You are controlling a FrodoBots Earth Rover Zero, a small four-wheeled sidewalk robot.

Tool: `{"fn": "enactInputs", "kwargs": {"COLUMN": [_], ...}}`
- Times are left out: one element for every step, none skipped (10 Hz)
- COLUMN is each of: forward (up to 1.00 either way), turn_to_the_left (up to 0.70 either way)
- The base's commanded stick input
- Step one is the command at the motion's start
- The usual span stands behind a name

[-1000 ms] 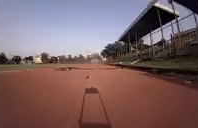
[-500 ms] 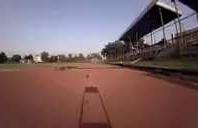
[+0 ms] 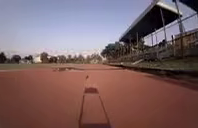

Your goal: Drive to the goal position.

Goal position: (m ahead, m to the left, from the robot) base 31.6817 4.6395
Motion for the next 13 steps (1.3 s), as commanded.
{"fn": "enactInputs", "kwargs": {"forward": [0.7,0.7,0.7,0.7,0.7,0.7,0.7,0.7,0.7,0.7,0.7,0.7,0.7], "turn_to_the_left": [-0.13,-0.07,0.0,0.0,0.0,0.0,0.0,0.0,0.0,0.0,0.0,0.0,0.0]}}
